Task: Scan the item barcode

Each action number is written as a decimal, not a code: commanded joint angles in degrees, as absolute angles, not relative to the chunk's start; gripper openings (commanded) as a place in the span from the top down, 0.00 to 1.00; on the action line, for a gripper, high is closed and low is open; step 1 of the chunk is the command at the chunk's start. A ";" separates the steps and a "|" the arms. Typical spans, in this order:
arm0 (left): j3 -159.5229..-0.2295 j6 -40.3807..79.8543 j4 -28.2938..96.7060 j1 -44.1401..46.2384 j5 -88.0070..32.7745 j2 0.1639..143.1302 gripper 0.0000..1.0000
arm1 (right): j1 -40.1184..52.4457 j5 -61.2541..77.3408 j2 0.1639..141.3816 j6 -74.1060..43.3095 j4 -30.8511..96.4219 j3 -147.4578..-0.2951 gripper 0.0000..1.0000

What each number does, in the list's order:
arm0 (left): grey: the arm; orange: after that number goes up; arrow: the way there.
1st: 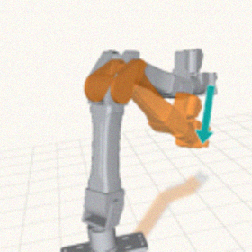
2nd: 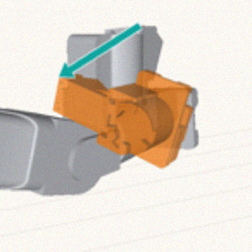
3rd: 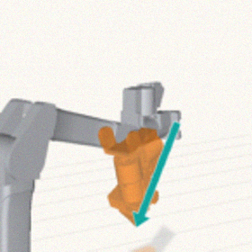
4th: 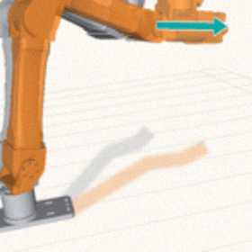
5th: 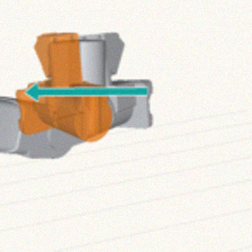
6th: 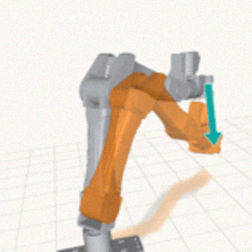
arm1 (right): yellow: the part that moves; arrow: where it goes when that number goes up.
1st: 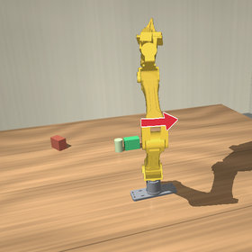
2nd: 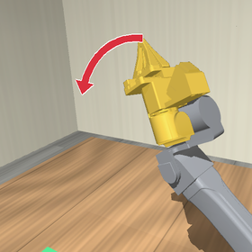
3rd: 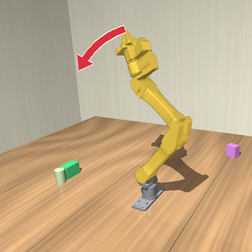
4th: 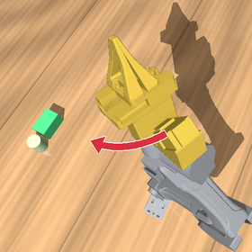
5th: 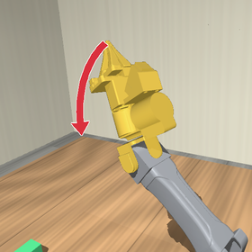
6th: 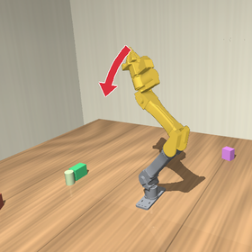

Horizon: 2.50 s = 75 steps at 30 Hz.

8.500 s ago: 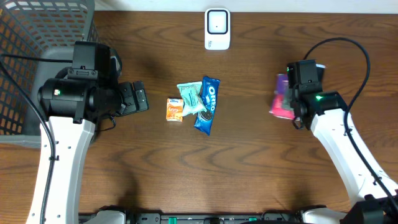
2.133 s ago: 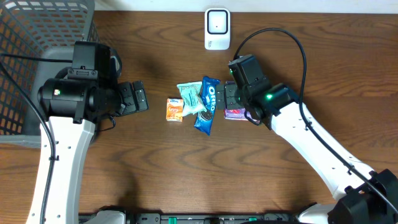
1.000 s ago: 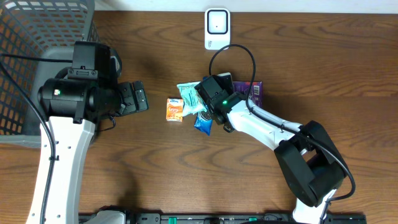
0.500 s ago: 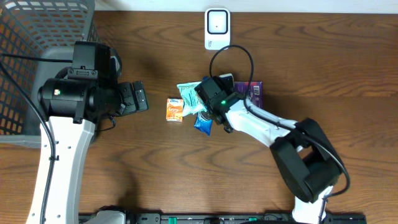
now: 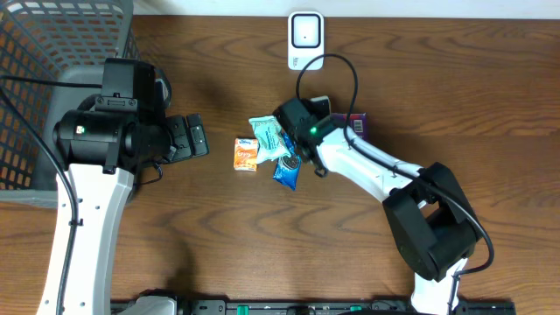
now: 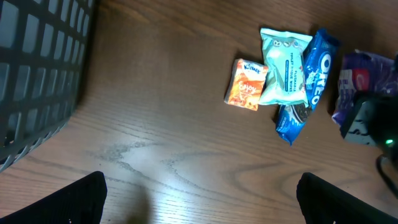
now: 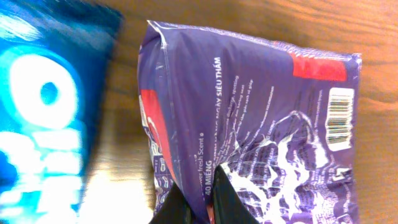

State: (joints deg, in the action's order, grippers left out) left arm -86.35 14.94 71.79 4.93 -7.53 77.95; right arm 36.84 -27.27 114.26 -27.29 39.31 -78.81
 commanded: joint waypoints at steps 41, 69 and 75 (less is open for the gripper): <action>-87.48 14.17 71.96 4.78 -7.20 77.87 0.02 | -9.78 35.16 104.49 -19.53 38.13 -67.35 0.60; -87.48 14.20 71.96 4.78 -7.20 77.87 0.02 | 1.48 24.91 109.86 -22.61 36.67 -68.55 0.15; -87.48 14.20 71.96 4.78 -7.20 77.87 0.02 | 2.50 29.04 115.63 -20.73 34.02 -68.55 0.36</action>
State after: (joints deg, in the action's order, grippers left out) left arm -86.35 14.94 71.81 4.93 -7.53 77.95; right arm 1.30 26.33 111.83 -21.74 33.98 -68.97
